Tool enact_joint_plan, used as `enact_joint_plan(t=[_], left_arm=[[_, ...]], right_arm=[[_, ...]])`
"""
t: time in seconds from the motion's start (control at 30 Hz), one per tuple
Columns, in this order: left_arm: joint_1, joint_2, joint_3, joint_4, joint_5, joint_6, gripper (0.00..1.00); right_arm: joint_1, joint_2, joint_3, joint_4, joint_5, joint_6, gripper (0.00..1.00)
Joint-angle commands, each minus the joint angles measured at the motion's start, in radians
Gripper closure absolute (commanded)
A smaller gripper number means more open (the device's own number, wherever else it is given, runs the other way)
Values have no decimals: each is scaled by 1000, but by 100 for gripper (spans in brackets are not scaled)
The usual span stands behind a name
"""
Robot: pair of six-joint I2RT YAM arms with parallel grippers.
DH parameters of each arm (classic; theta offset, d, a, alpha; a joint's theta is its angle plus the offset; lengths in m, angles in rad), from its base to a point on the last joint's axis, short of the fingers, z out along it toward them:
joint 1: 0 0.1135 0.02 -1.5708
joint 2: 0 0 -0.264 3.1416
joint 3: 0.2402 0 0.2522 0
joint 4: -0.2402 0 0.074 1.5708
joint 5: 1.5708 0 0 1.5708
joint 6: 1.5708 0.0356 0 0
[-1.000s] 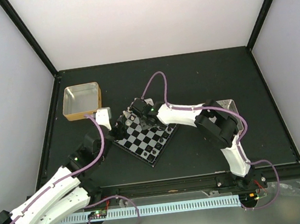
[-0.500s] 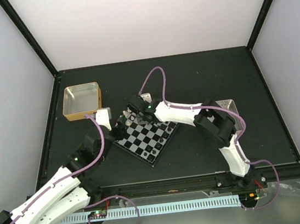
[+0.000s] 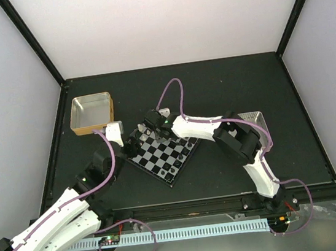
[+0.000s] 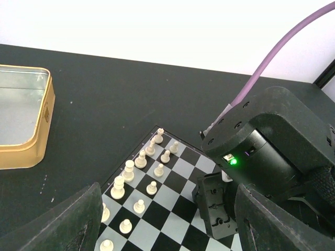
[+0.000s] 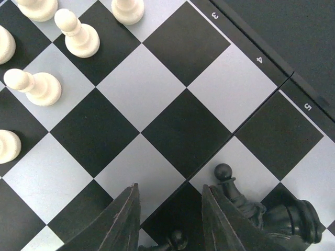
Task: Set up the chess pieces on the board
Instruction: Pick up the chess piece from the chessboard.
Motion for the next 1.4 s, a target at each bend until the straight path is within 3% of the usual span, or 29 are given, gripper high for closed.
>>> enact_joint_plan(t=[0.0, 0.3, 0.63, 0.83, 1.13, 1.23, 1.37], left_arm=[[7, -2, -5, 1, -19, -8, 29], [11, -2, -5, 0, -14, -10, 29], [11, -2, -5, 2, -8, -9, 29], [12, 0, -4, 3, -4, -9, 29], [13, -2, -2, 0, -2, -11, 29], [14, -3, 0, -3, 3, -14, 29], [20, -6, 9, -18, 32, -34, 29]], right_arm=[[8, -26, -31, -16, -4, 0, 65], [22, -80, -98, -15, -25, 10, 62], [26, -127, -164, 0, -55, 30, 66], [27, -122, -163, -1, -52, 33, 79], [27, -127, -175, 2, -44, 41, 85], [27, -152, -197, 48, -65, 17, 87], [26, -261, -300, 230, -114, -65, 86]])
